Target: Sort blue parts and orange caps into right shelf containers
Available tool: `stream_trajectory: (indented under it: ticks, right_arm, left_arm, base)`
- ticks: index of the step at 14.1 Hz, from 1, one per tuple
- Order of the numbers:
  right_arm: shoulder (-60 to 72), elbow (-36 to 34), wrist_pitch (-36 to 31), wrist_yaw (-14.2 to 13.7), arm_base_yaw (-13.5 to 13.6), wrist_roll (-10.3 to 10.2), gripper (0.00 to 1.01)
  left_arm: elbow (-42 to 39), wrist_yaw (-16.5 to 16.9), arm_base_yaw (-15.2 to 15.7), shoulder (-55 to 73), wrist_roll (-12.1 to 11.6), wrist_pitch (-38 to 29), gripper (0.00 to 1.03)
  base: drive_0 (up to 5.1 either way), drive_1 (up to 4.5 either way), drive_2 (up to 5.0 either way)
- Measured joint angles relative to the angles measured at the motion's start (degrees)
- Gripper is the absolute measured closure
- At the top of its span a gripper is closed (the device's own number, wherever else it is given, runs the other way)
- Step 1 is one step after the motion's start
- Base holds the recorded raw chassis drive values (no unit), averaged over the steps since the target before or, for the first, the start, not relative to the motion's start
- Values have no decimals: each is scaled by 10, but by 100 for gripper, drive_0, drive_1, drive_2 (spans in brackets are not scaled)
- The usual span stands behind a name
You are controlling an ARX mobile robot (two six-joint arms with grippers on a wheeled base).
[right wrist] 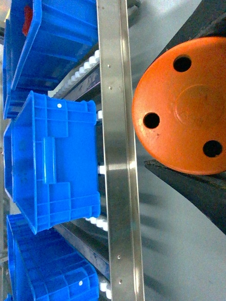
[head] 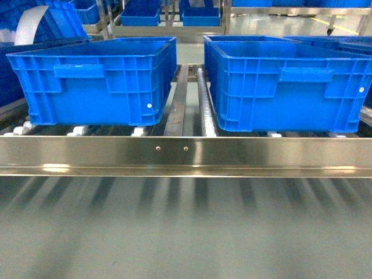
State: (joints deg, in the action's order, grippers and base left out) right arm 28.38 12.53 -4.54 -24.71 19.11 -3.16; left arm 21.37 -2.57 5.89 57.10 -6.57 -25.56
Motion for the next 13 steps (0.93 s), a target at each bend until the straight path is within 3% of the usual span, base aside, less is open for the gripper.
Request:
stream_trajectory:
  ticks: [2,10,13]
  right_arm:
    - [0,0,-1,0,0,0,58]
    - [0,0,-2,-1,0,0,58]
    - [4,0,-1,-1,0,0,58]
  left_arm:
    - [0,-2,2,-1,0,-1,59]
    - [0,0,1,-2,0,-1,59]
    - [0,0,1,1,0,2,59]
  base:
    - [116,111,-261]
    - [7,389,-375]
    - [-6,94,-106]
